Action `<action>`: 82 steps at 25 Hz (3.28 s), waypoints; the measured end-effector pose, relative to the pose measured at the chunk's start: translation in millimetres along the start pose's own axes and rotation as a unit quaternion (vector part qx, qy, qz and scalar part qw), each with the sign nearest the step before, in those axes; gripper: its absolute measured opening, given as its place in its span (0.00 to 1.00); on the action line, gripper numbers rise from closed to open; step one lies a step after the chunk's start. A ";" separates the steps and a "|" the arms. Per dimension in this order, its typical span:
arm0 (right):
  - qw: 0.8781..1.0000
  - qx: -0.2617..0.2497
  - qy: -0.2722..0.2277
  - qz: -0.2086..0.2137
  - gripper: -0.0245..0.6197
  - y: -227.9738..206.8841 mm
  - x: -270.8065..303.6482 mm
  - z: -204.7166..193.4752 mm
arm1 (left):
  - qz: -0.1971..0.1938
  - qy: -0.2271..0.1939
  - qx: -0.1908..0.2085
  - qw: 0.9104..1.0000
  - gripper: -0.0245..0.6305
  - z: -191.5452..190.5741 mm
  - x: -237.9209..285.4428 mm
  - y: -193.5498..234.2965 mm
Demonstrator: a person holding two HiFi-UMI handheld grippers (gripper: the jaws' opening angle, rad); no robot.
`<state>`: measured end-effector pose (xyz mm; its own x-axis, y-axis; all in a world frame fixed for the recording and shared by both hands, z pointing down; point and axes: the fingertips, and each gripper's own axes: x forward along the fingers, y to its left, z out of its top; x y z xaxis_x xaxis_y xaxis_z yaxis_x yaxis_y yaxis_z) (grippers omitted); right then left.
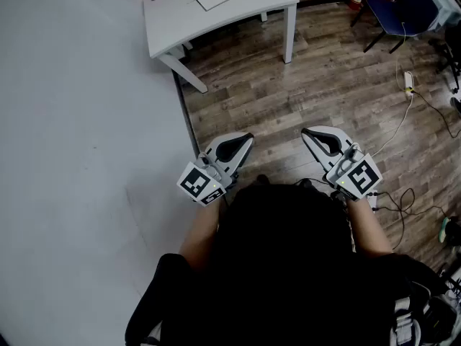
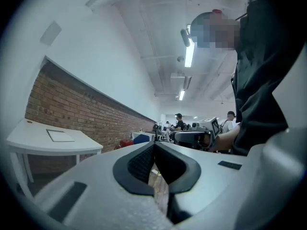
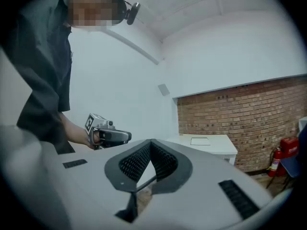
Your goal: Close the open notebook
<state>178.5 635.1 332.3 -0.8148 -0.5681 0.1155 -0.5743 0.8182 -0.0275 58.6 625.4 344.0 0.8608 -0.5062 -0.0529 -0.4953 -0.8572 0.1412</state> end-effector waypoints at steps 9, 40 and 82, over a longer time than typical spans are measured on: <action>1.000 -0.007 0.007 -0.004 0.05 0.9 20.6 1.8 | -0.033 -0.003 -0.005 0.999 0.06 5.3 3.7 18.7; 0.998 0.038 -0.031 0.043 0.05 -72.2 148.2 -1.3 | 0.046 0.001 -0.068 0.997 0.06 -33.7 -19.1 162.1; 0.976 0.140 0.064 0.154 0.05 -483.8 526.0 15.3 | 0.167 -0.036 -0.183 0.968 0.06 12.7 161.8 672.7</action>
<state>26.5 -60.9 391.2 -0.9462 -0.2675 0.1821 -0.3166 0.8819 -0.3492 -136.8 -34.3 417.9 0.6433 -0.7655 -0.0119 -0.6580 -0.5607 0.5027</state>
